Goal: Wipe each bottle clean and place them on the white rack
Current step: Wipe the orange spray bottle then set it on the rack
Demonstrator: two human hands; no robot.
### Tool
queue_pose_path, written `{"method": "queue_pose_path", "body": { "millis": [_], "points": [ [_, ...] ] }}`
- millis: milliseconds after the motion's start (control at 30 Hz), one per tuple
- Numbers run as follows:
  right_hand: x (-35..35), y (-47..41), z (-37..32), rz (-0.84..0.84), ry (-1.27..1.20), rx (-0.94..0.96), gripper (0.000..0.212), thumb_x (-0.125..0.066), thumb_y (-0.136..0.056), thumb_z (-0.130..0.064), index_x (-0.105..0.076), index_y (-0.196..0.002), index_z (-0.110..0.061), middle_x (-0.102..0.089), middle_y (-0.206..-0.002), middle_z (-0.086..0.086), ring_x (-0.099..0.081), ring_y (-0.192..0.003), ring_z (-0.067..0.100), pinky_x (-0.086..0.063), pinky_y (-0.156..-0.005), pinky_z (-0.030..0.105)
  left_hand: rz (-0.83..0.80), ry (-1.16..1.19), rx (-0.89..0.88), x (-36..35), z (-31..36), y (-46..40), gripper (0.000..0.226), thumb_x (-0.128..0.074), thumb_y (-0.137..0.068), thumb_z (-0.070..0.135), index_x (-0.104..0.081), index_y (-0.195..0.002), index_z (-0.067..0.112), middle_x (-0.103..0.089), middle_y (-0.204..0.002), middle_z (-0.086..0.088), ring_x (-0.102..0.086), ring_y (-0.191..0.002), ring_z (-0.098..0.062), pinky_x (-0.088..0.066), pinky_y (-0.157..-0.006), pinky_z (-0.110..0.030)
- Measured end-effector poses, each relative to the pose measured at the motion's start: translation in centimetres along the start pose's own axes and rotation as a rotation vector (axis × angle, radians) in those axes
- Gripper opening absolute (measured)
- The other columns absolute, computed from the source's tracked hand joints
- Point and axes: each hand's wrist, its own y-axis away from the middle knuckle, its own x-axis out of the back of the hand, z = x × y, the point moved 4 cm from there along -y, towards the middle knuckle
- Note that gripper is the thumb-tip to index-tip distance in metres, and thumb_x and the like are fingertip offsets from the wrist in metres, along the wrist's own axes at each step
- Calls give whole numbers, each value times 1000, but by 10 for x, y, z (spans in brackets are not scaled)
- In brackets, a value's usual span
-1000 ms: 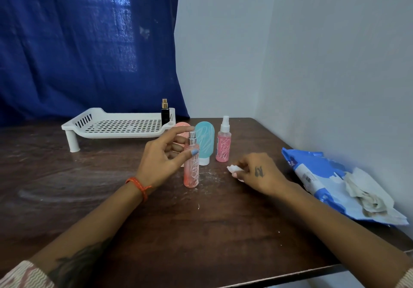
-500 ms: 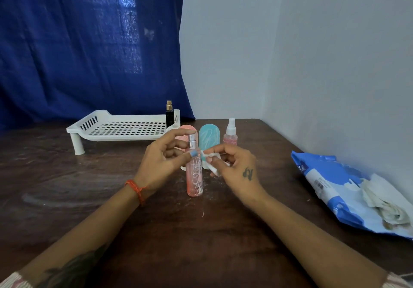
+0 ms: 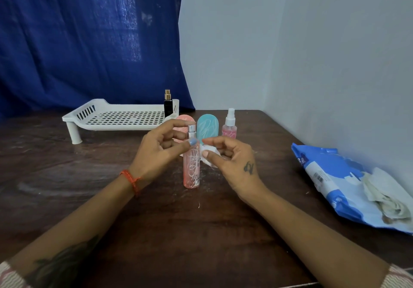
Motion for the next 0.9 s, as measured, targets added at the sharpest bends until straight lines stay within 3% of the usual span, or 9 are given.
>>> {"method": "queue_pose_path", "body": {
  "millis": [133,300,467,567,767,900],
  "points": [
    [-2,-2,-1,26,-3,-10,29,-70,-80,-10,-65,-108,-19,-67,-104,-5,-64,-95,5,-54,-85,28,11,2,9,1,2,0,31,-65,-69,32,-60,-100,32,-67,-99,-13,-69,-85,-26,-59,-61,-31],
    [-3,3,-4,21,-11,88,20,-71,-79,-7,-70,-97,-14,-69,-100,2,-65,-95,14,-55,-84,35,20,41,11,1,5,2,24,-63,-74,27,-60,-98,27,-68,-99,-13,-70,-80,-19,-58,-57,-31],
    [-6,2,3,-56,5,-24,17,-70,-79,-7,-71,-94,-17,-71,-96,-2,-66,-91,8,-55,-85,33,24,83,35,1,6,1,18,-61,-83,10,-58,-96,23,-68,-96,-13,-71,-75,-14,-58,-54,-28],
    [-6,0,-1,-6,-20,17,18,-70,-80,-7,-70,-95,-15,-71,-95,0,-67,-90,10,-55,-84,33,16,84,31,1,7,1,18,-60,-84,9,-58,-95,23,-67,-97,-13,-70,-75,-11,-56,-53,-25],
    [-3,5,-8,-13,15,114,16,-72,-78,-7,-71,-90,-17,-70,-89,-6,-67,-84,8,-54,-75,20,36,71,39,2,7,0,18,-61,-84,8,-58,-93,24,-68,-96,-12,-70,-76,-11,-58,-54,-26],
    [-4,4,-3,-22,83,77,13,-72,-79,-11,-71,-91,-16,-71,-89,-6,-66,-83,6,-54,-75,19,38,69,43,3,8,1,18,-61,-85,7,-58,-93,23,-69,-91,-7,-70,-74,-11,-59,-57,-31]
  ]
}}
